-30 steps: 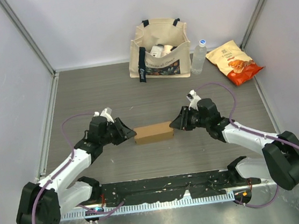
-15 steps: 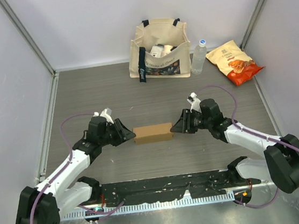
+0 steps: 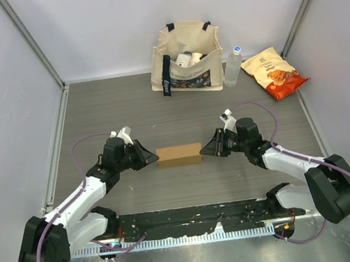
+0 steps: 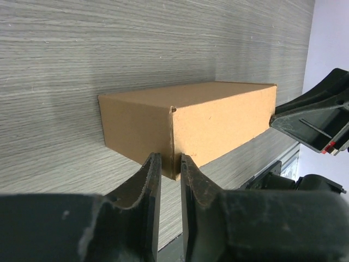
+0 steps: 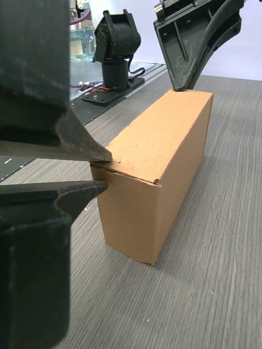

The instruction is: Fold the paper box

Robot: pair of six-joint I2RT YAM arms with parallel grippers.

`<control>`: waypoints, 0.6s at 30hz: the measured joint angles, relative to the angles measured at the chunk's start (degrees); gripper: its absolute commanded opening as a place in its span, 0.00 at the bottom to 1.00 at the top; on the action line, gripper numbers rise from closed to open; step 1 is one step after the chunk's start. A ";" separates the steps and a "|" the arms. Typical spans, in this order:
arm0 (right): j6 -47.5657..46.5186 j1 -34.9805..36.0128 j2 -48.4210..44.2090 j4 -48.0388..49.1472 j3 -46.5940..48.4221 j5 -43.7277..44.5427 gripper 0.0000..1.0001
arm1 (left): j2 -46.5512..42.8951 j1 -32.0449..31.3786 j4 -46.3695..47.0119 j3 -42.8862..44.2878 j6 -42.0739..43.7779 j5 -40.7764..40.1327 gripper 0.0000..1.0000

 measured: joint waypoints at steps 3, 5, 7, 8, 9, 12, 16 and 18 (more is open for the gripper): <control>0.02 0.07 -0.96 -1.09 0.04 1.16 0.15 | -0.50 0.00 0.98 -0.74 -0.94 0.02 0.15; 0.09 0.22 -2.43 -2.84 0.02 1.66 0.17 | -1.97 0.00 1.57 -1.97 -1.92 0.02 0.16; 0.37 0.35 -4.31 -4.72 -0.28 1.81 0.21 | -4.00 -0.04 1.51 -3.17 -2.78 0.02 0.18; 0.87 0.39 -5.81 -5.99 -0.85 1.88 0.22 | -5.38 -0.11 0.90 -3.74 -3.06 0.04 0.19; 1.27 0.39 -6.93 -6.84 -1.36 2.01 0.25 | -6.75 -0.15 -0.13 -4.11 -3.39 0.04 0.25; 2.75 0.35 -10.16 -8.90 -3.48 2.38 0.34 | -10.10 -0.22 -4.48 -4.26 -3.78 -0.33 0.47; 3.56 0.24 -12.70 -15.23 -5.95 2.14 0.41 | -14.91 -0.22 -12.07 -3.76 -3.96 -1.88 0.64; 3.72 0.13 -14.23 -19.56 -6.19 1.97 0.45 | -17.09 -0.22 -15.85 -2.38 -3.93 -2.12 0.65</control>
